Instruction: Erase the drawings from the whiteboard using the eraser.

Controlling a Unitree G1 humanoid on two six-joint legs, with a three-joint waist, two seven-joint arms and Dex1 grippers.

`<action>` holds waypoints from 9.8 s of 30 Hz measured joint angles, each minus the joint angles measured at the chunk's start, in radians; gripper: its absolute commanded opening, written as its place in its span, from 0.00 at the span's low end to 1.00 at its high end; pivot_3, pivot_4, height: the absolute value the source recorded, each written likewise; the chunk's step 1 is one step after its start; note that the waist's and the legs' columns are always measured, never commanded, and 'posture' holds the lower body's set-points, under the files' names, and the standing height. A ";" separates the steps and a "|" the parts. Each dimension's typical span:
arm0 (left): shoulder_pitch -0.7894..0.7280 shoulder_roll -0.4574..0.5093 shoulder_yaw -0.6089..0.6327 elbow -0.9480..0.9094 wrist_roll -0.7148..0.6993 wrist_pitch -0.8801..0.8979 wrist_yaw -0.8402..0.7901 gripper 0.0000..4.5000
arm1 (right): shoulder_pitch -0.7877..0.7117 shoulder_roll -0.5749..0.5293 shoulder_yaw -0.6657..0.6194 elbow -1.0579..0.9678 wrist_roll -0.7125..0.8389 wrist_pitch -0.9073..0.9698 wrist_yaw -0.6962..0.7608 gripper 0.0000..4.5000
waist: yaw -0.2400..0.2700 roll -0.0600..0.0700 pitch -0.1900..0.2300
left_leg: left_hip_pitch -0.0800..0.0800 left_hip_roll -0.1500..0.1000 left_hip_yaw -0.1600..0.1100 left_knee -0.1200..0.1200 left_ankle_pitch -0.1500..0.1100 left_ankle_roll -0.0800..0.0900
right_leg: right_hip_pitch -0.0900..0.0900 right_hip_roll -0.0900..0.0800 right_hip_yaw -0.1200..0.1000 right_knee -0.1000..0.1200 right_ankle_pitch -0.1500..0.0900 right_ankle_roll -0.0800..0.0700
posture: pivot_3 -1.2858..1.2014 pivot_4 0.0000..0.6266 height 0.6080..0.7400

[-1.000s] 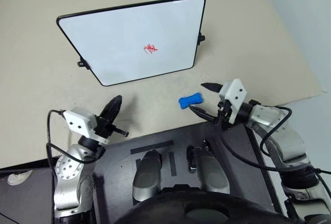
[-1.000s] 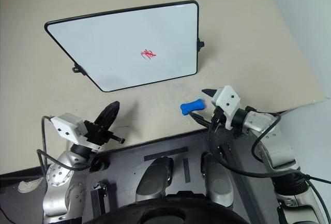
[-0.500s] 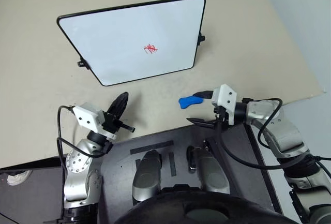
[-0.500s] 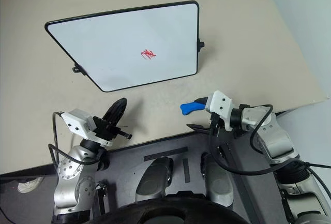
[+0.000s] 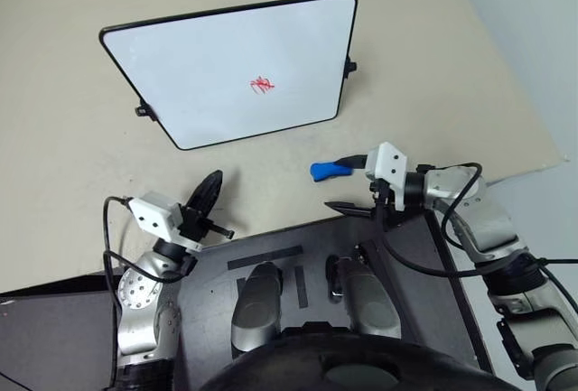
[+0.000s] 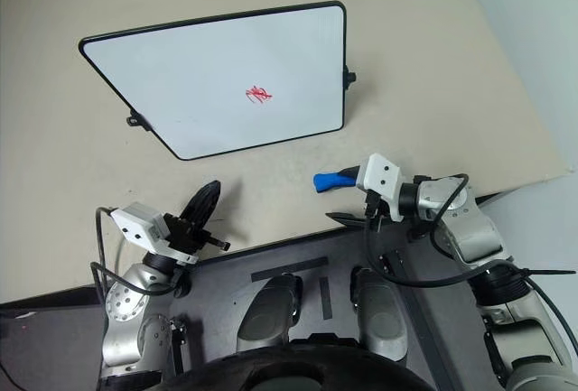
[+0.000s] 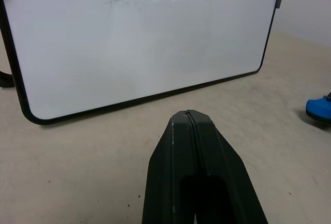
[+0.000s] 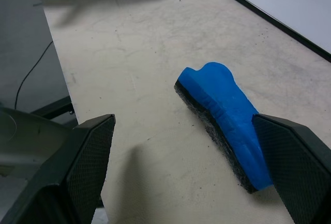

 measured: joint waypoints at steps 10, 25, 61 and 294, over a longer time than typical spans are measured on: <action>-0.023 -0.003 -0.014 0.033 0.007 -0.025 -0.012 0.00 | -0.028 0.017 -0.001 0.046 -0.042 -0.037 -0.014 0.32 | 0.000 0.000 0.000 | 0.001 0.000 0.000 0.000 0.000 0.000 | 0.000 0.000 0.001 0.001 0.000 0.000 | 0.52 0.24 1.00; -0.090 0.003 -0.006 0.178 -0.004 -0.132 -0.083 0.00 | -0.040 0.048 -0.003 0.085 -0.080 -0.083 -0.038 0.00 | -0.001 0.000 0.000 | 0.002 0.000 0.000 0.000 0.004 -0.001 | 0.001 0.000 0.001 0.003 -0.004 0.006 | 0.52 0.24 1.00; -0.117 0.013 -0.029 0.110 0.010 -0.044 -0.016 0.00 | -0.073 0.077 -0.002 0.151 -0.181 -0.187 -0.088 0.04 | 0.000 0.000 0.000 | 0.001 0.000 -0.002 -0.002 -0.001 -0.001 | 0.000 0.000 0.001 0.002 -0.004 -0.001 | 0.52 0.24 1.00; -0.187 0.102 0.017 -0.003 -0.027 0.090 -0.037 0.00 | -0.394 0.130 0.269 0.646 -0.609 -1.009 -0.679 0.06 | -0.004 0.001 0.001 | -0.017 0.004 0.001 0.000 -0.007 0.002 | -0.023 -0.004 -0.006 -0.016 0.027 -0.008 | 0.52 0.24 1.00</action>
